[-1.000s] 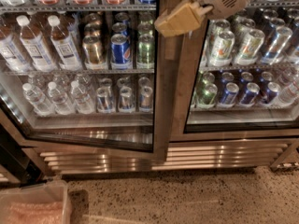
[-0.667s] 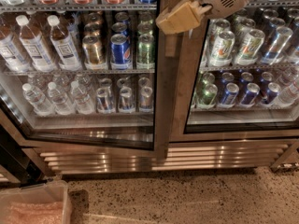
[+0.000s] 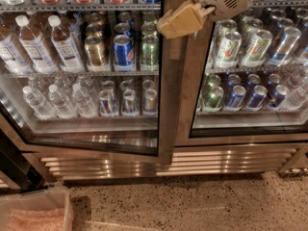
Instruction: Open left fridge door
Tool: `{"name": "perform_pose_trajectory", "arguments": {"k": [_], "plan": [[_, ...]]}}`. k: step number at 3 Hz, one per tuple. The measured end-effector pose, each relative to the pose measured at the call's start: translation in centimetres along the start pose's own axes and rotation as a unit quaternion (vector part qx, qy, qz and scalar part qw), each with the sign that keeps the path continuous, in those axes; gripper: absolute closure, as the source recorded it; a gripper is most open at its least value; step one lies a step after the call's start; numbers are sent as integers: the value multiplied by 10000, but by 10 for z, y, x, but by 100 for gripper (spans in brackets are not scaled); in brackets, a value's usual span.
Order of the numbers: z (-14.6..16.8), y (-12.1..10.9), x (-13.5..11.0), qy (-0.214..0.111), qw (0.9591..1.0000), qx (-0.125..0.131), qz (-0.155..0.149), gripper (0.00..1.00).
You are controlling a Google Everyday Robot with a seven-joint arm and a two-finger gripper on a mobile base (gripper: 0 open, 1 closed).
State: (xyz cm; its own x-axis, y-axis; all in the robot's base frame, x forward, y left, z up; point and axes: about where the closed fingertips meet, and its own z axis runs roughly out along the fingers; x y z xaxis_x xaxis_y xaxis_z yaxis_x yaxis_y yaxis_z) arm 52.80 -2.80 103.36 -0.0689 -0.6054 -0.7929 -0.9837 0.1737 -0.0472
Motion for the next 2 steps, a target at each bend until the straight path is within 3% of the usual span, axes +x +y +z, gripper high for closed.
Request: {"name": "perform_pose_trajectory", "arguments": {"k": [1, 2], "plan": [[0, 0, 0, 0, 10000, 0, 0, 100], [0, 0, 0, 0, 10000, 0, 0, 81]]}}
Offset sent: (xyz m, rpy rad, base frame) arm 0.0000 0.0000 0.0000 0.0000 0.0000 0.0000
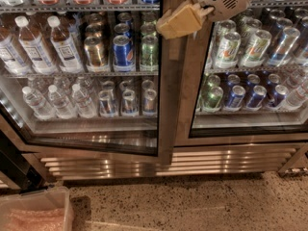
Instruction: Open left fridge door
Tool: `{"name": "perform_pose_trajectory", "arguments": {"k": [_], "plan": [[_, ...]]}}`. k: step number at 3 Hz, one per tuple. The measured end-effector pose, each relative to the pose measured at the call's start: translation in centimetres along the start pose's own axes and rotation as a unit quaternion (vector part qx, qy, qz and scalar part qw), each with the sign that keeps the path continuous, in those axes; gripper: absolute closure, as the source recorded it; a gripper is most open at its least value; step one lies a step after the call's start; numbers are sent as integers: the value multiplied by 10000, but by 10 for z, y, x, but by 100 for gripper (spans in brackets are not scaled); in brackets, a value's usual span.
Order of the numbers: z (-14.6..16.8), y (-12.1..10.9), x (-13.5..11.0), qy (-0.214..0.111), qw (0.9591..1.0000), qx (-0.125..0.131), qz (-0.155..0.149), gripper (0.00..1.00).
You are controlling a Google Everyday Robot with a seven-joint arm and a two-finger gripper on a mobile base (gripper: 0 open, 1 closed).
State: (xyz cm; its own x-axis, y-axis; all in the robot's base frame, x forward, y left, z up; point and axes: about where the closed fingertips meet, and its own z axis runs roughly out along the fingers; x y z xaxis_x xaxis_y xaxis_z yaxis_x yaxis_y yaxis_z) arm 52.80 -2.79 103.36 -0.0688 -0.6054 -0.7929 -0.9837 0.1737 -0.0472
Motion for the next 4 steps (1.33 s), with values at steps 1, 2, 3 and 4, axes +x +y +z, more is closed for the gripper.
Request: {"name": "perform_pose_trajectory", "arguments": {"k": [1, 2, 3, 4], "plan": [[0, 0, 0, 0, 10000, 0, 0, 81], [0, 0, 0, 0, 10000, 0, 0, 99], [-2, -1, 2, 0, 10000, 0, 1, 57], [-13, 20, 8, 33, 9996, -1, 268, 45]]}}
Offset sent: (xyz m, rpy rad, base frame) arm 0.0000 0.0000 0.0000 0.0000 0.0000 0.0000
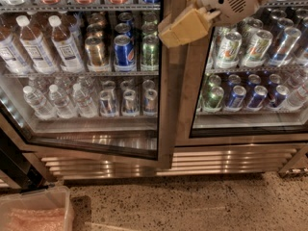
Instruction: Open left fridge door
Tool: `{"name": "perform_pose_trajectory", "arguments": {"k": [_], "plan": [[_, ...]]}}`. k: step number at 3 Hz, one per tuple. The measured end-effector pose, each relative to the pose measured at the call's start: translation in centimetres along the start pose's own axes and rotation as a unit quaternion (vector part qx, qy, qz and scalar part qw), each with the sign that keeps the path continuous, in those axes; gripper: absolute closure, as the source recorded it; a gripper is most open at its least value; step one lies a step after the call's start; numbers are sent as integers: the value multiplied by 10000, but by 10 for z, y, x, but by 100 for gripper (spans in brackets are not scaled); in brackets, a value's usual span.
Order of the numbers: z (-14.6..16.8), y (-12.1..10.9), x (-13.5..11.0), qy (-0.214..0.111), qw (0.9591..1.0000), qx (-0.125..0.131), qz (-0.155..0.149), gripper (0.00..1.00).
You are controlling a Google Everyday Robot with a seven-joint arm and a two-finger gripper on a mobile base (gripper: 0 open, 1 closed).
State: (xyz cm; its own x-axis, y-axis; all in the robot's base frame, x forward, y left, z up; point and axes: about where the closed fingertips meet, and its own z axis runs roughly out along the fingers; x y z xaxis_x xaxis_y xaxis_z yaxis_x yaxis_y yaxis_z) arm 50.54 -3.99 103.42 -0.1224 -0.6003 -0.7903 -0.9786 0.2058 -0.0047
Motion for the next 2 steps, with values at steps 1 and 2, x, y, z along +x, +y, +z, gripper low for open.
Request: {"name": "perform_pose_trajectory", "arguments": {"k": [1, 2], "plan": [[-4, 10, 1, 10, 10000, 50, 80, 41], [-25, 27, 3, 58, 9990, 267, 355, 39]]}}
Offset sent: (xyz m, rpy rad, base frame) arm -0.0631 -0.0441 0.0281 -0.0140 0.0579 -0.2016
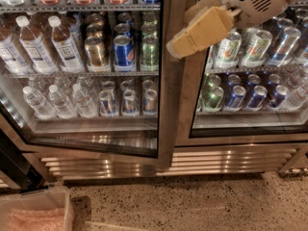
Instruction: Open left fridge door
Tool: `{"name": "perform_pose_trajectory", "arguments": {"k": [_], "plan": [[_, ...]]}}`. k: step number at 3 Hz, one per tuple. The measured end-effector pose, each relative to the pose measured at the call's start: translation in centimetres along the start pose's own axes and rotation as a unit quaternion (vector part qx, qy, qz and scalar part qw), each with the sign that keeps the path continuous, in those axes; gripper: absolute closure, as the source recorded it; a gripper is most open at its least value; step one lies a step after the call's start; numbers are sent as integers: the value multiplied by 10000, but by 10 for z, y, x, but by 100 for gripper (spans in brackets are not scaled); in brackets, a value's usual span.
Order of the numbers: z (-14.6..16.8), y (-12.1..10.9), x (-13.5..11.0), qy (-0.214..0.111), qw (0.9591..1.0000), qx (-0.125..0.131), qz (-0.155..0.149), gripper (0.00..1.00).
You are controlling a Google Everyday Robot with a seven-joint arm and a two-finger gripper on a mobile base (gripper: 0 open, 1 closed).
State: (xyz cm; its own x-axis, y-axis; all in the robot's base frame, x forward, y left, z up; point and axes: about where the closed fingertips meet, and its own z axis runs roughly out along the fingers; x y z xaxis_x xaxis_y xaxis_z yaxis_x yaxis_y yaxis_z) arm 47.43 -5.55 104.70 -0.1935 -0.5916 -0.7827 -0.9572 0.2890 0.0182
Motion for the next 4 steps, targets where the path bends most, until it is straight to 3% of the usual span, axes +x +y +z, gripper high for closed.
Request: {"name": "perform_pose_trajectory", "arguments": {"k": [2, 4], "plan": [[-15, 9, 3, 52, 9996, 181, 204, 1], [-10, 13, 1, -14, 9998, 53, 178, 0]]}}
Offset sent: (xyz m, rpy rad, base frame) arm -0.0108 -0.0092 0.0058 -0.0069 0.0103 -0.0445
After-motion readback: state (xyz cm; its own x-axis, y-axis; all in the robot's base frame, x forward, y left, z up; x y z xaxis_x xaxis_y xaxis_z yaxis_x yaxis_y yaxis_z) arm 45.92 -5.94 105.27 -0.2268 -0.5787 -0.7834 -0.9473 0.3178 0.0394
